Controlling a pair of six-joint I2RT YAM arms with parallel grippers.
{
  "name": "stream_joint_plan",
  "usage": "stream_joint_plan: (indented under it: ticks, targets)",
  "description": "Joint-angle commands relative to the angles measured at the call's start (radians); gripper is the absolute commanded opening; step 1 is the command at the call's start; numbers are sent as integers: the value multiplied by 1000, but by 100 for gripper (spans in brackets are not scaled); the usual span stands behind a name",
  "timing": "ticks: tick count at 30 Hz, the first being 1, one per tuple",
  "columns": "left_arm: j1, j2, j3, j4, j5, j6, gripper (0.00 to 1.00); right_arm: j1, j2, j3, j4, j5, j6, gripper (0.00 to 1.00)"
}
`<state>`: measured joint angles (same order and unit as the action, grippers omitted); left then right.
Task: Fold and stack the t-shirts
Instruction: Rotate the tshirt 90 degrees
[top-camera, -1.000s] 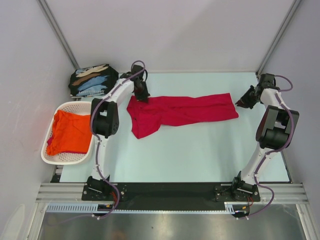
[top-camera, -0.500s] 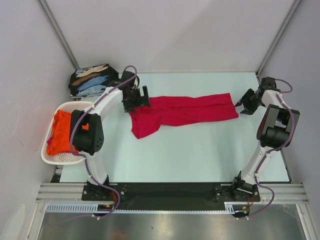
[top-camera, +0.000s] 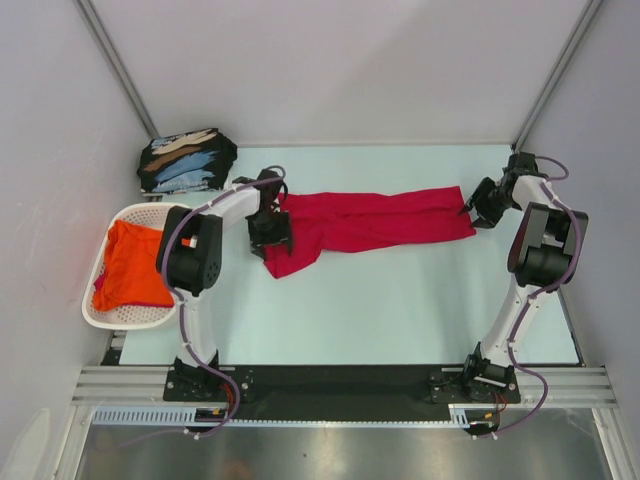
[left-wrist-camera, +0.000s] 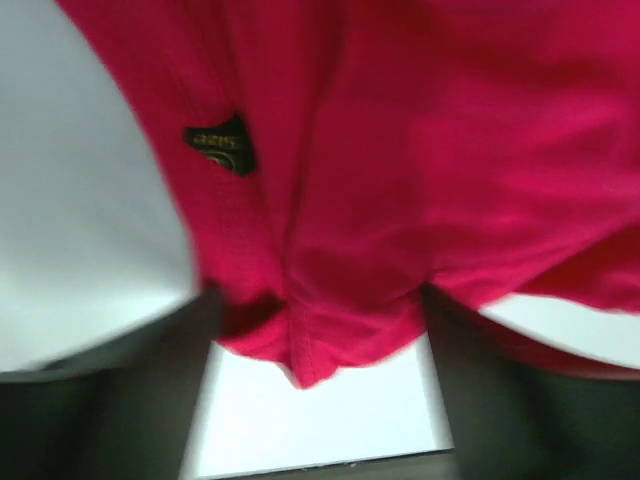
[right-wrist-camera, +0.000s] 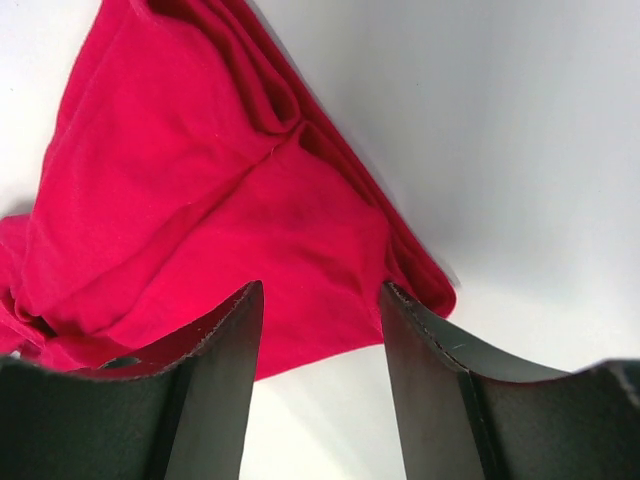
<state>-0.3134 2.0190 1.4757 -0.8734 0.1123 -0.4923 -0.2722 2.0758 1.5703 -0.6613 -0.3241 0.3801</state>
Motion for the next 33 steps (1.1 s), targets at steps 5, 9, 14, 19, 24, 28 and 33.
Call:
stream_joint_plan:
  ticks: [5,9,14,19,24,28,33]
  targets:
    - [-33,156,75,-75,-32,1,0,-10,3,49,-9,-20,-7,55]
    - [-32,165,87,-108,-97,0,0,-18,3,63,-9,-26,-7,55]
    - [-16,175,92,-131,-111,0,9,-16,17,83,-12,-33,-3,55]
    - [3,173,74,-150,-169,0,37,-7,27,96,-8,-43,0,55]
    - [13,133,75,-167,-218,-9,100,-4,36,112,-6,-53,2,55]
    - [16,61,83,-174,-243,-14,100,-5,32,126,0,-64,-3,54]
    - [14,-74,86,-176,-260,-31,100,-7,33,143,11,-55,-4,54]
